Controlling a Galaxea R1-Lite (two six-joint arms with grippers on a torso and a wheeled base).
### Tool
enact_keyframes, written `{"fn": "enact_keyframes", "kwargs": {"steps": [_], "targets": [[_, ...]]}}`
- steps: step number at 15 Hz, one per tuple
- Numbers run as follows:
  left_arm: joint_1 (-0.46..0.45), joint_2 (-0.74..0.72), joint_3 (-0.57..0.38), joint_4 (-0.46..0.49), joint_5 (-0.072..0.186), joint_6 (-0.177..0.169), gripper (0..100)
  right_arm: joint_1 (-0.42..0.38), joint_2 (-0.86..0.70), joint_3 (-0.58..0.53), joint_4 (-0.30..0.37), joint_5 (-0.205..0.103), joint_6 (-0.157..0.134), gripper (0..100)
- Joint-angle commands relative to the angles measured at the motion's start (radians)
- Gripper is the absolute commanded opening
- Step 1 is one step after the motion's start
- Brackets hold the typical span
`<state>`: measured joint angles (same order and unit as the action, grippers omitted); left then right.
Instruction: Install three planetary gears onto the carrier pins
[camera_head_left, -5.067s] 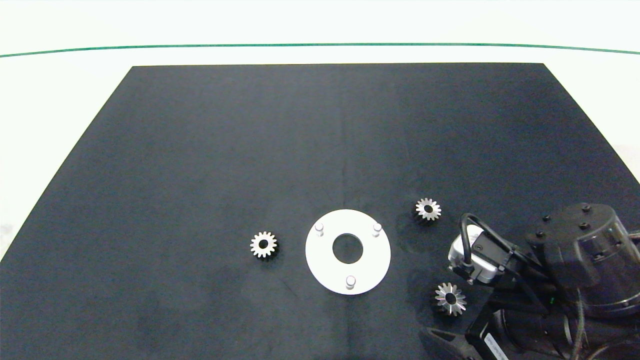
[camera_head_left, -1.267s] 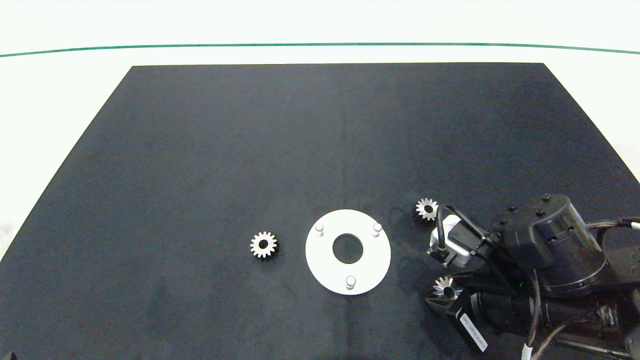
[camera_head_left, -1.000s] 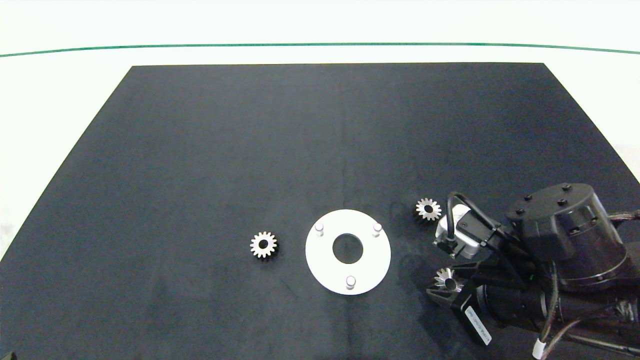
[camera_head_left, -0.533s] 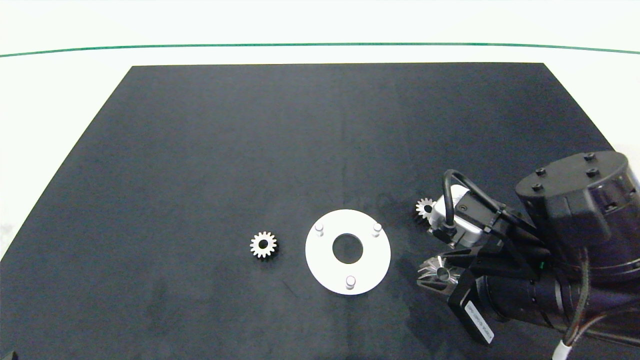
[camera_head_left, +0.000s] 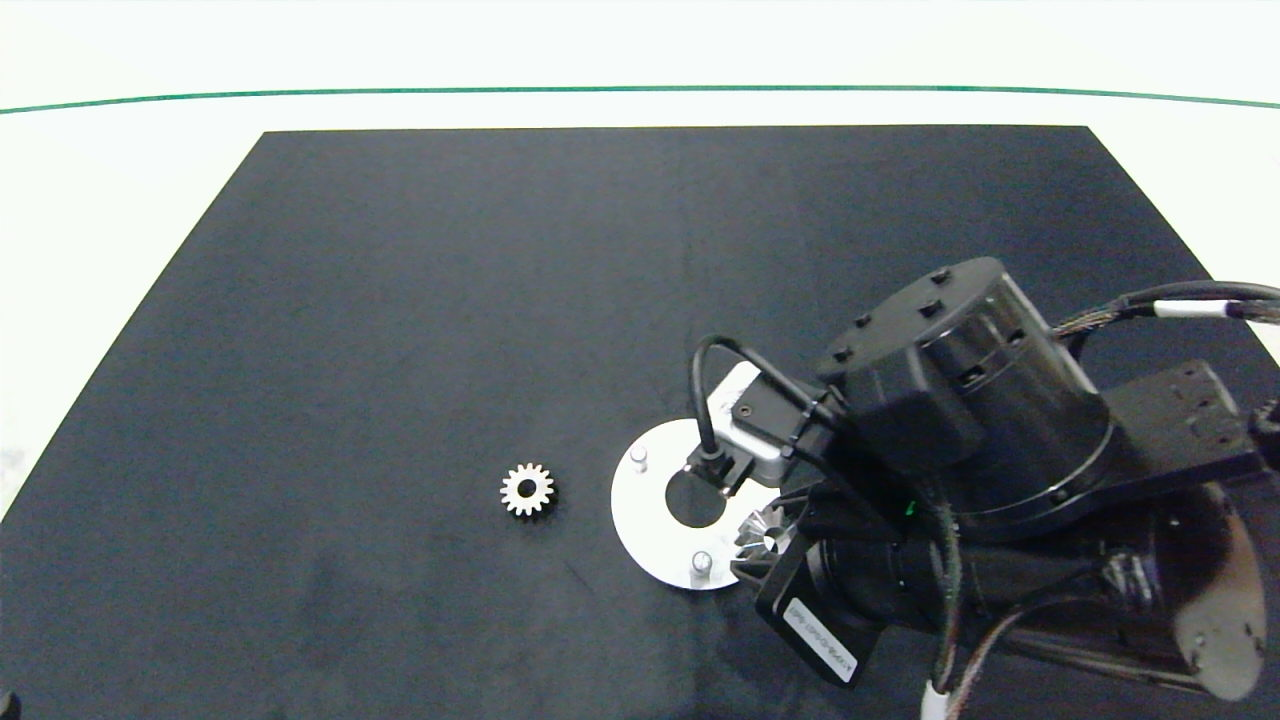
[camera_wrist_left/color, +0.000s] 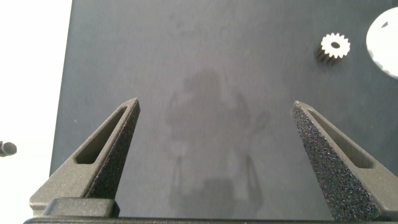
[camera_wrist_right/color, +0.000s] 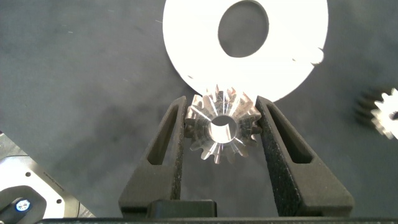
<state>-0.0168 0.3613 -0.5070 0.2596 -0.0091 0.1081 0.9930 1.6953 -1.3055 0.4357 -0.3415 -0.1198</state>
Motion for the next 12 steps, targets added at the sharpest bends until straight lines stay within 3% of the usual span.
{"fn": "enact_keyframes", "kwargs": {"steps": [1, 12], "targets": [[0.014, 0.002, -0.024, 0.003, 0.000, -0.001, 100, 0.038, 0.093, -0.064, 0.035, -0.017, -0.003, 7], [0.015, 0.011, -0.031, 0.004, 0.000, -0.002, 100, 0.029, 0.150, -0.103, 0.026, -0.017, -0.001, 7]]}}
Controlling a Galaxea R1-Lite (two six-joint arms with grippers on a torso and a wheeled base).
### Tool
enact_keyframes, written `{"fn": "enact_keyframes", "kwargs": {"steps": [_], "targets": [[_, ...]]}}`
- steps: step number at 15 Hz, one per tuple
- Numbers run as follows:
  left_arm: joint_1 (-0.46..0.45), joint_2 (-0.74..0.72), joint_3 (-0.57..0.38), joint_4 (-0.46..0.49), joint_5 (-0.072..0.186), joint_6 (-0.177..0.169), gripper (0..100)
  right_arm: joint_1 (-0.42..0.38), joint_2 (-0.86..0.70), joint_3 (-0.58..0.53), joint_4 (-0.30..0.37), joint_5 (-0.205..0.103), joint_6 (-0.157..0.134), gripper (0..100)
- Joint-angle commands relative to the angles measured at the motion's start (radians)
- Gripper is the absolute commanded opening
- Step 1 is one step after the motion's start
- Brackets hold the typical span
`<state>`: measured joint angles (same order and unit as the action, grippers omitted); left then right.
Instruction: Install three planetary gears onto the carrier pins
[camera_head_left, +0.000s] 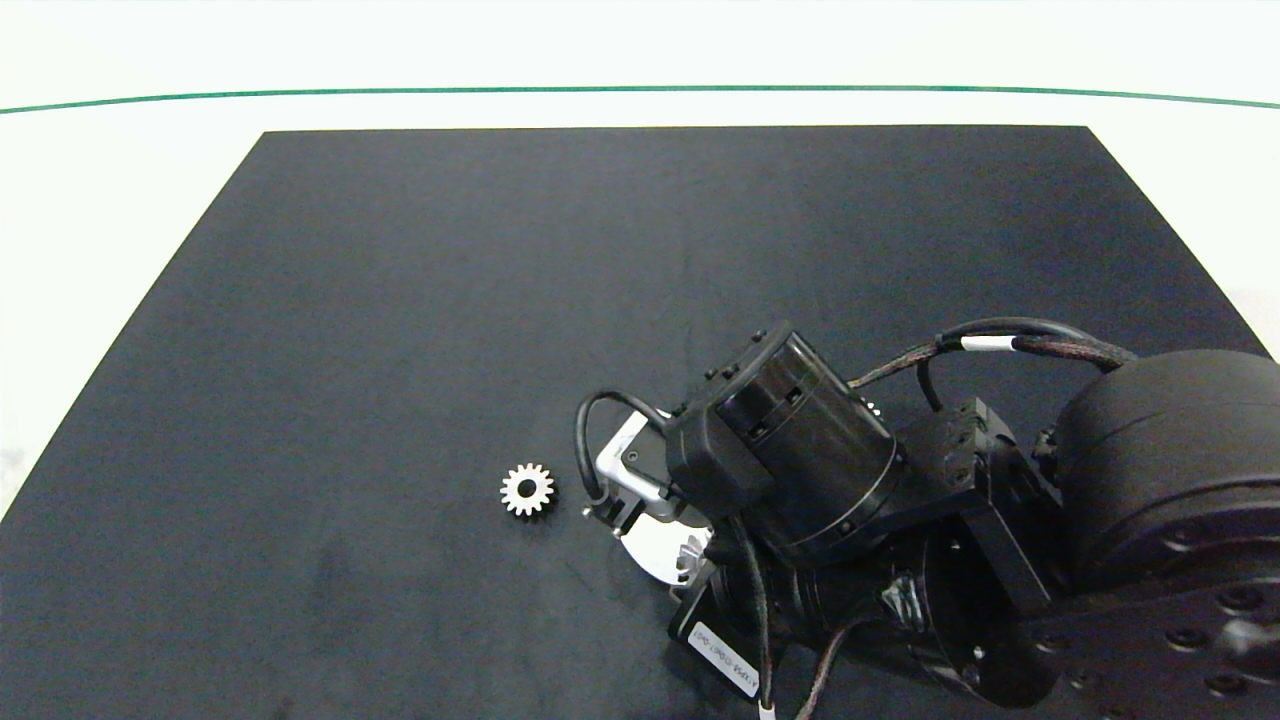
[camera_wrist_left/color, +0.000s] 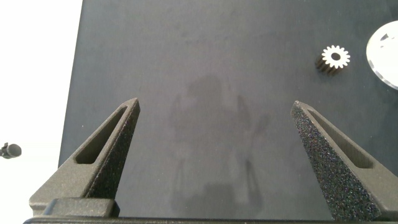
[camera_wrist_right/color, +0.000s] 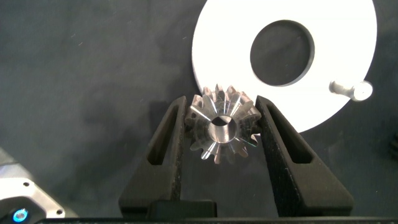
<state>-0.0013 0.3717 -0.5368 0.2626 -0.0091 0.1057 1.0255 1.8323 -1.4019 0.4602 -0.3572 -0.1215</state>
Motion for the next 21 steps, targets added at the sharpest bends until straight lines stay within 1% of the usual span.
{"fn": "enact_keyframes", "kwargs": {"steps": [1, 6, 10, 14, 21], "targets": [[0.000, 0.001, -0.005, 0.001, 0.000, 0.000, 100, -0.010, 0.016, -0.008, 0.002, -0.002, 0.000, 7], [0.000, 0.001, -0.017, 0.001, 0.000, -0.011, 100, -0.013, 0.022, -0.008, -0.006, -0.002, 0.002, 7], [-0.002, 0.001, -0.025, 0.001, 0.000, -0.011, 100, -0.013, 0.038, -0.008, -0.023, -0.002, 0.002, 7], [-0.005, 0.003, -0.025, 0.001, 0.000, -0.012, 100, -0.018, 0.041, -0.008, -0.023, -0.002, 0.000, 7], [-0.006, 0.004, -0.028, 0.001, 0.000, -0.031, 100, -0.025, 0.033, -0.002, -0.020, -0.003, -0.003, 7]]}}
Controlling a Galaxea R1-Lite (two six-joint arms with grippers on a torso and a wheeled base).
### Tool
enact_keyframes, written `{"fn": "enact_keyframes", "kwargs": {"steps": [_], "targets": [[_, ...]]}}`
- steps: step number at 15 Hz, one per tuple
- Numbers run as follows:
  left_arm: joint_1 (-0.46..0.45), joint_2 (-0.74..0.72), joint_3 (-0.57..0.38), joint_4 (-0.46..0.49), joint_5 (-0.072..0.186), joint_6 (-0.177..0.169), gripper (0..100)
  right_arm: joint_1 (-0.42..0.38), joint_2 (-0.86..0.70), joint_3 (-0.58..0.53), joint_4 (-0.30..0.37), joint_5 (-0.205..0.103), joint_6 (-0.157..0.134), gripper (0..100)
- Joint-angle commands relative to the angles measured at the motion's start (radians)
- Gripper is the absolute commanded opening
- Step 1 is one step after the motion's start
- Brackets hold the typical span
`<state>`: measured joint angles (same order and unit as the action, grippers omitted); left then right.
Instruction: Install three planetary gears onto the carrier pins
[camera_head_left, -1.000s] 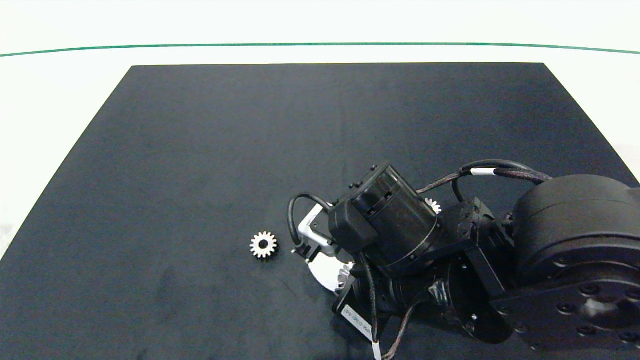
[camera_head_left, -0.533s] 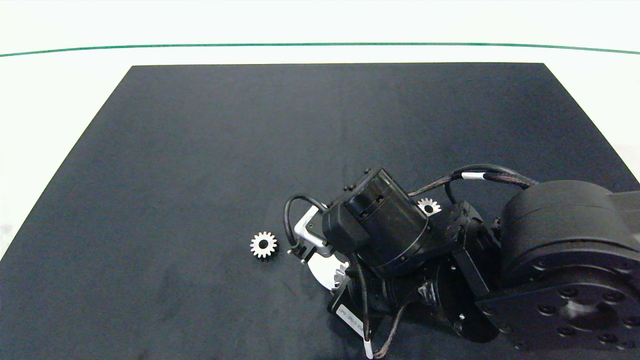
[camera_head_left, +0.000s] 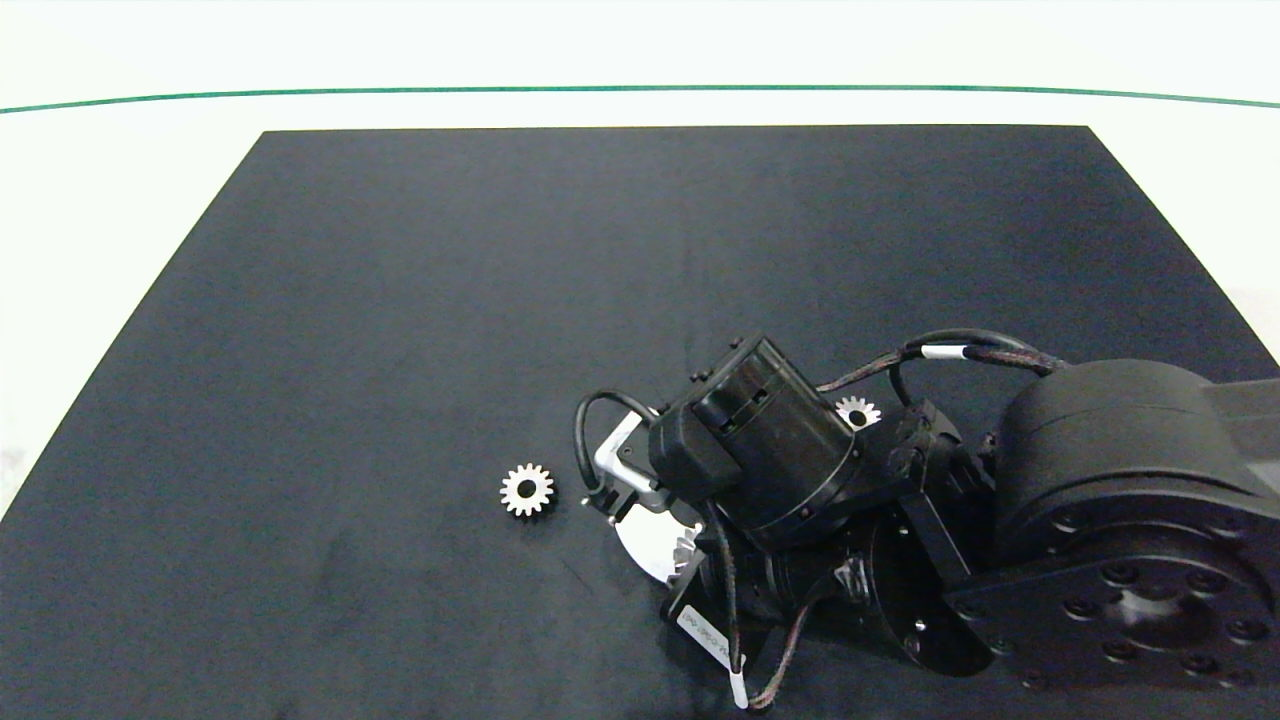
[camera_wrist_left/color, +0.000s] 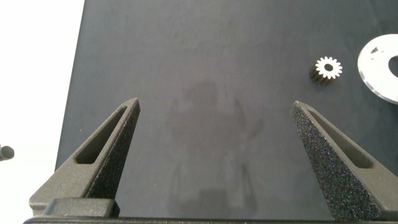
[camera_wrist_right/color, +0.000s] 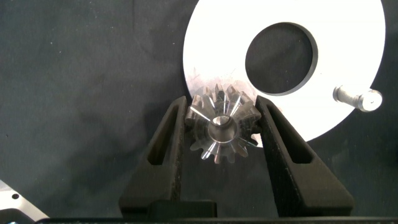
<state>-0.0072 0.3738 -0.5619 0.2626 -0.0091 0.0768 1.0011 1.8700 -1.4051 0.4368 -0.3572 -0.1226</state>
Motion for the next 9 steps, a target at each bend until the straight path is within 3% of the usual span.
{"fn": "enact_keyframes", "kwargs": {"steps": [1, 3, 4, 9], "targets": [[0.000, 0.002, -0.006, 0.001, 0.000, -0.003, 100, -0.001, -0.002, 0.002, 0.003, -0.002, -0.002, 7], [0.000, 0.004, -0.013, 0.001, 0.000, -0.003, 100, -0.001, 0.000, 0.005, 0.003, -0.003, -0.003, 7], [0.000, 0.004, -0.015, 0.001, 0.000, -0.003, 100, 0.001, 0.001, 0.006, 0.003, -0.003, -0.003, 100], [0.000, 0.010, -0.021, 0.001, 0.000, -0.005, 100, 0.001, 0.000, 0.005, 0.003, -0.012, 0.000, 100]]}}
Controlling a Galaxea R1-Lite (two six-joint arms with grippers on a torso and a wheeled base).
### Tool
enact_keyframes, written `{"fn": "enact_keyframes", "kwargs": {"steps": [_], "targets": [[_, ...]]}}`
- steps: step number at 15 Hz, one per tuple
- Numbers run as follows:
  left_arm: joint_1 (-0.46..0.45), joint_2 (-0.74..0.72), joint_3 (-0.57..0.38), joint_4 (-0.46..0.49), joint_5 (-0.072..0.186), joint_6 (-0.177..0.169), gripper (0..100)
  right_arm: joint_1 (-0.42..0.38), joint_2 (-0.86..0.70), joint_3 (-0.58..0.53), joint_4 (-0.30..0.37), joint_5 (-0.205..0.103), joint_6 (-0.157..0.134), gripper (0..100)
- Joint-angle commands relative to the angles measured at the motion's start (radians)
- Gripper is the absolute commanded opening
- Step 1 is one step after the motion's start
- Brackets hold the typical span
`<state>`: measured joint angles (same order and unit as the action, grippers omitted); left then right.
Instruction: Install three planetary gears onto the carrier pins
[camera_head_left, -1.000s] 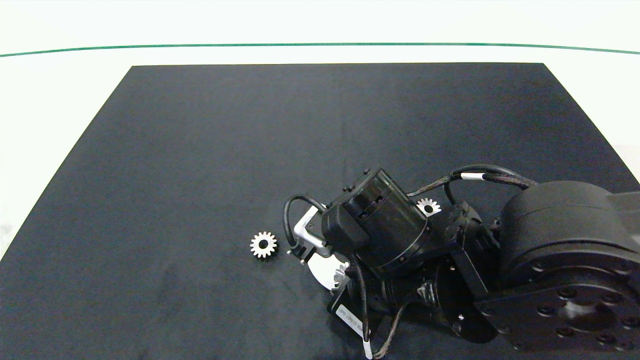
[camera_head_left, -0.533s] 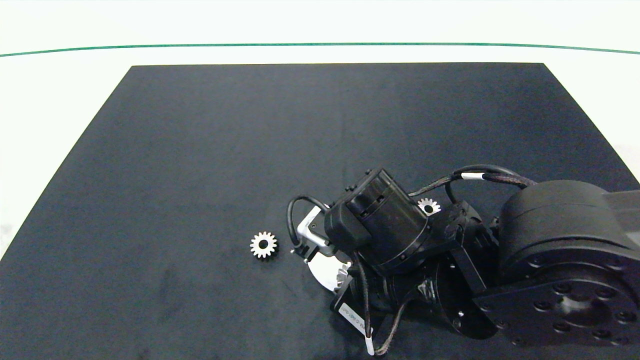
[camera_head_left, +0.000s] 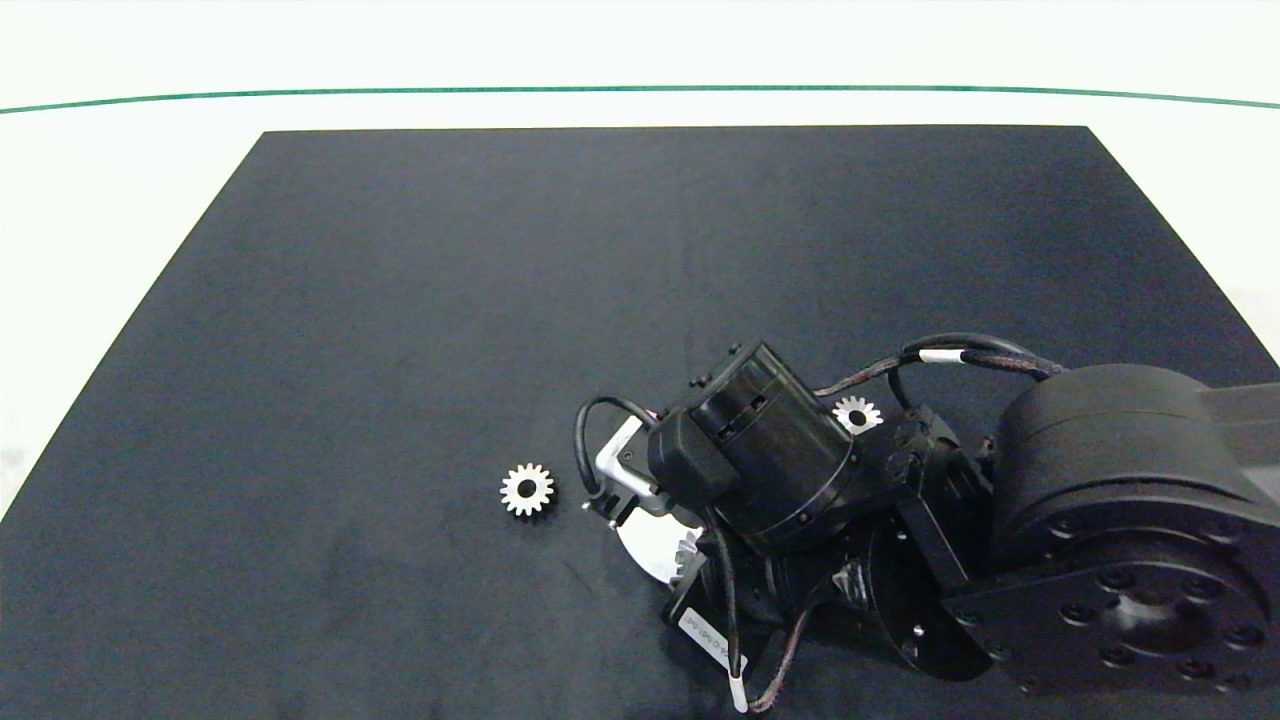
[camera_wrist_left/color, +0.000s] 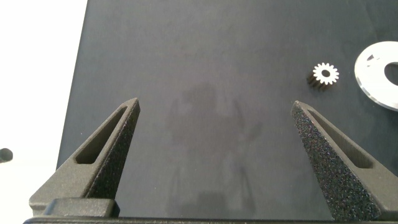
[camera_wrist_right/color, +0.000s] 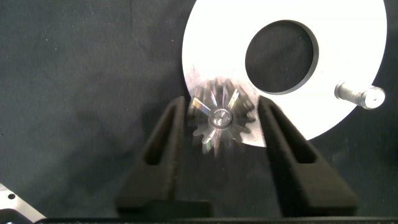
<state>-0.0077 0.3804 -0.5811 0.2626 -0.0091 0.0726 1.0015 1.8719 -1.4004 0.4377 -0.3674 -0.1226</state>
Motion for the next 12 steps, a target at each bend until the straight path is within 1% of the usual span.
{"fn": "enact_keyframes", "kwargs": {"steps": [1, 3, 4, 5, 8, 9, 10, 11, 12], "targets": [[0.000, 0.003, -0.002, 0.001, 0.000, 0.000, 100, 0.002, 0.000, 0.000, 0.003, -0.002, 0.001, 100], [-0.002, 0.003, -0.002, 0.001, 0.000, 0.001, 100, 0.005, -0.014, 0.000, 0.003, -0.004, 0.003, 100], [-0.002, 0.003, -0.002, 0.001, 0.000, 0.001, 100, 0.003, -0.062, 0.000, 0.006, -0.015, 0.004, 100], [-0.003, 0.003, 0.000, 0.001, 0.000, 0.000, 100, -0.004, -0.160, 0.006, 0.015, -0.030, 0.006, 100], [-0.009, 0.002, 0.009, 0.003, -0.002, -0.002, 100, -0.133, -0.378, 0.093, 0.018, -0.028, 0.020, 100], [-0.011, -0.002, 0.018, 0.004, -0.002, -0.002, 100, -0.239, -0.464, 0.147, 0.015, -0.011, 0.018, 100], [-0.011, 0.000, 0.020, 0.007, -0.003, -0.002, 100, -0.327, -0.501, 0.190, 0.015, 0.035, 0.018, 100], [-0.014, 0.000, 0.021, 0.007, -0.003, -0.002, 100, -0.383, -0.519, 0.218, 0.009, 0.081, 0.017, 100], [-0.023, -0.002, 0.024, 0.007, -0.003, -0.004, 100, -0.474, -0.537, 0.267, -0.011, 0.165, 0.018, 100]]}}
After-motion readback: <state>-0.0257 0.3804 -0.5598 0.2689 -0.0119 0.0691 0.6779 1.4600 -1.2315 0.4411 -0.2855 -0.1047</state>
